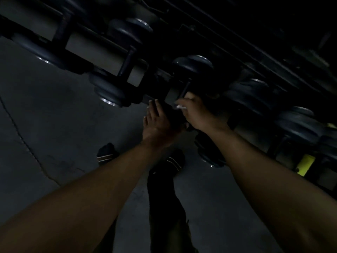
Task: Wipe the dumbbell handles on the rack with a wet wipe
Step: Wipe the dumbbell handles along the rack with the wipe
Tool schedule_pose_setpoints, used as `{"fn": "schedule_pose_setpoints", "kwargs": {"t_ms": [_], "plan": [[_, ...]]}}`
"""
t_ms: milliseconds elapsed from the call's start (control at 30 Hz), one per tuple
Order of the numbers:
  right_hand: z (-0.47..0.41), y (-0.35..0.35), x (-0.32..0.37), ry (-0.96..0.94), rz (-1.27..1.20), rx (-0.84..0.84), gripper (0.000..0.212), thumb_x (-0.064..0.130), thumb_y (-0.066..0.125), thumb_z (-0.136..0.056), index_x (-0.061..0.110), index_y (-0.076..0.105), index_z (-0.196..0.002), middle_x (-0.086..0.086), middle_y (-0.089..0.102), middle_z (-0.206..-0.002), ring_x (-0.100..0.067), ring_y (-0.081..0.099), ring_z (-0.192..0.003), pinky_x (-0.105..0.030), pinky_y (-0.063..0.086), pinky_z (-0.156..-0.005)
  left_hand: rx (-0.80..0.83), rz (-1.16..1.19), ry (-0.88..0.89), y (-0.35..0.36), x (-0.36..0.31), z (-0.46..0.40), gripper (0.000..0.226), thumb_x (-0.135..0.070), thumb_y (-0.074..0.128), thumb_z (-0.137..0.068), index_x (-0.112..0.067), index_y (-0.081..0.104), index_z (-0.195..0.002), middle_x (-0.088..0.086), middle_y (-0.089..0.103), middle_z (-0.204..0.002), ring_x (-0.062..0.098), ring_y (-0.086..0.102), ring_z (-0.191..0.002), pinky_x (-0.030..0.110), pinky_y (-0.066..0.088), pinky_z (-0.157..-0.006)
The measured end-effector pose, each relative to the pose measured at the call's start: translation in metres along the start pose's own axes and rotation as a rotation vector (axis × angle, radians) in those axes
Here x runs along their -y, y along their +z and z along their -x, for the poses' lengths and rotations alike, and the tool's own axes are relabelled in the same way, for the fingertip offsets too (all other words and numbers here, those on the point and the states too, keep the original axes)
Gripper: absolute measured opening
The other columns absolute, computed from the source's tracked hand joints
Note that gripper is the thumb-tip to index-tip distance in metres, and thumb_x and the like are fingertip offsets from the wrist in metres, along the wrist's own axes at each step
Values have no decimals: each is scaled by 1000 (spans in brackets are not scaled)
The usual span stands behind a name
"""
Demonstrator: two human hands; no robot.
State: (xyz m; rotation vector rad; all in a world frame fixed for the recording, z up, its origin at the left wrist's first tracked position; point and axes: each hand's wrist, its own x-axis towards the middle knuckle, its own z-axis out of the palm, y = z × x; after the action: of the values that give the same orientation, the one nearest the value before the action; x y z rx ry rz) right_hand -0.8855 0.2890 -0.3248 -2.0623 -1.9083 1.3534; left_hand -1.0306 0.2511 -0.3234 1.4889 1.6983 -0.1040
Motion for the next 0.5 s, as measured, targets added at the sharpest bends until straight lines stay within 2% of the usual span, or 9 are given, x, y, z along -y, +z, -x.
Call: {"fn": "schedule_pose_setpoints", "kwargs": {"t_ms": [67, 133, 200, 267, 300, 333, 400, 433, 500], "plan": [[-6, 2, -8, 26, -15, 77, 23, 25, 58, -84, 32, 55, -62, 13, 49, -56, -16, 53, -62, -40, 46, -64, 27, -8, -50, 4, -6, -3, 137, -77, 67, -72, -10, -14, -159, 13, -14, -168, 28, -9, -156, 49, 10, -126], [-12, 0, -16, -4, 53, 127, 20, 29, 57, -80, 26, 49, -62, 10, 48, -51, -22, 49, -62, -45, 41, -63, 23, -10, -94, 6, -11, -3, 139, -74, 70, -73, -10, -19, -158, 12, -21, -167, 26, -14, -155, 46, 6, -127], [-16, -10, -16, -73, 226, 144, 18, 43, 50, -81, 28, 53, -73, 12, 59, -66, -27, 56, -74, -48, 46, -69, 21, -7, -106, 5, -13, -1, 138, -70, 73, -75, -11, -20, -158, 11, -23, -167, 26, -14, -155, 45, 4, -127], [-20, -20, -18, -149, 499, 123, 43, 55, 29, -83, 35, 62, -102, 5, 64, -109, -30, 56, -103, -44, 46, -85, 21, -26, -101, 4, -14, 0, 136, -69, 73, -76, -12, -20, -158, 10, -23, -167, 26, -16, -155, 46, 3, -127], [-20, -26, -18, -176, 572, 96, 50, 51, 25, -88, 34, 60, -119, -1, 57, -127, -33, 51, -115, -43, 42, -93, 17, -38, -93, 4, -12, 0, 137, -70, 72, -76, -12, -20, -158, 10, -23, -167, 25, -17, -155, 47, 2, -127], [-22, -29, -17, -202, 603, 47, 48, 41, 28, -97, 26, 56, -132, -7, 50, -137, -34, 46, -123, -43, 37, -99, 9, -50, -85, 5, -11, -1, 138, -72, 71, -75, -12, -20, -158, 10, -22, -167, 25, -18, -155, 48, 2, -127], [-27, -27, -14, -135, 498, -32, 41, 20, 31, -105, 12, 48, -141, -14, 40, -147, -35, 41, -132, -45, 33, -106, -10, -63, -72, 7, -8, -1, 139, -75, 70, -73, -12, -20, -158, 11, -20, -168, 26, -17, -155, 50, 3, -126], [-26, -23, -11, -108, 406, -41, 40, 20, 31, -105, 10, 46, -141, -16, 39, -148, -35, 39, -133, -47, 31, -109, -15, -65, -69, 8, -7, -1, 139, -75, 70, -73, -11, -19, -158, 11, -20, -168, 27, -16, -155, 50, 3, -126], [-24, -7, -8, -74, 148, -16, 32, 31, 37, -102, 24, 56, -127, -12, 54, -135, -33, 50, -124, -50, 37, -109, -25, -71, -58, 10, -6, -1, 139, -76, 70, -72, -11, -18, -158, 11, -19, -168, 27, -16, -155, 50, 5, -126]]}}
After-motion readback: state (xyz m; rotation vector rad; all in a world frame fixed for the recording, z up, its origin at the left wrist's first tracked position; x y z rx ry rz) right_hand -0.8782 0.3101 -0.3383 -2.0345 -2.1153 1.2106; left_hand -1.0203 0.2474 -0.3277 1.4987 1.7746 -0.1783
